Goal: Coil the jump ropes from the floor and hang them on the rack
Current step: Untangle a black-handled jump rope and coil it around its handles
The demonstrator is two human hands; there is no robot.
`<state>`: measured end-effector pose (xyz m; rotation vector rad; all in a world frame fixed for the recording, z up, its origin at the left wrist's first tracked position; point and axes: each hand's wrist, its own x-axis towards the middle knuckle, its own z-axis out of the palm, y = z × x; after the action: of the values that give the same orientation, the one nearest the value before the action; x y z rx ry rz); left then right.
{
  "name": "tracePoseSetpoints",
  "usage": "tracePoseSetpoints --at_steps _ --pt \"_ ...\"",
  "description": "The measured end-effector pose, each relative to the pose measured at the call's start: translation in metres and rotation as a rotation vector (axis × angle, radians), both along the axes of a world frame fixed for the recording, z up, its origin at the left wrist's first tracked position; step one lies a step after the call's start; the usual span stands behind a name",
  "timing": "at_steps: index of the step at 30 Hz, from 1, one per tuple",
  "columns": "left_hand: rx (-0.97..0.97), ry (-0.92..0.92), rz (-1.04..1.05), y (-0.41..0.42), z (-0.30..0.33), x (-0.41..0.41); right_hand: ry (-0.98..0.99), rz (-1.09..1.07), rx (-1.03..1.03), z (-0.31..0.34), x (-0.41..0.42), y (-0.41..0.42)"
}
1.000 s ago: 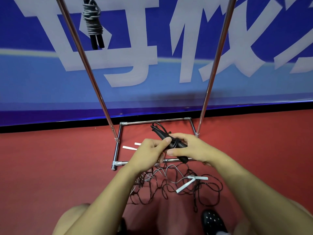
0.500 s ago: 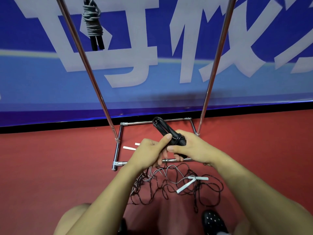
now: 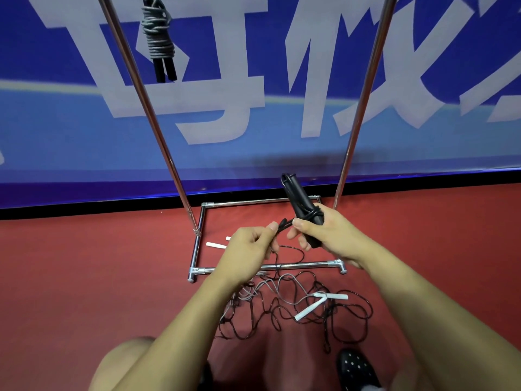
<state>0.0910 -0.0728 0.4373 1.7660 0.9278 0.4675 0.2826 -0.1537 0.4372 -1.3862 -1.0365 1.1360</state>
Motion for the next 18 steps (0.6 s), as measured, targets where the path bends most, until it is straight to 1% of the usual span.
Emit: tracePoseSetpoints --at_steps 2,5,9,11,15,18 --pt "0.047 0.021 0.005 0.0 0.001 0.0 0.004 -0.023 -0.013 -0.003 0.001 0.001" --pt "0.064 0.04 0.004 0.0 0.002 0.001 0.046 -0.036 -0.009 -0.006 0.001 0.002" --pt "0.032 0.048 -0.004 0.002 0.0 0.0 0.31 -0.007 -0.108 -0.006 -0.005 0.005" --pt "-0.003 0.04 -0.015 0.002 0.0 -0.002 0.371 0.018 -0.144 -0.008 -0.004 0.006" --pt "-0.043 0.033 -0.033 0.001 0.001 -0.001 0.331 -0.037 -0.135 -0.018 -0.009 0.008" --pt "-0.068 0.023 -0.041 -0.001 -0.001 0.0 0.193 -0.04 -0.128 -0.02 -0.014 0.007"
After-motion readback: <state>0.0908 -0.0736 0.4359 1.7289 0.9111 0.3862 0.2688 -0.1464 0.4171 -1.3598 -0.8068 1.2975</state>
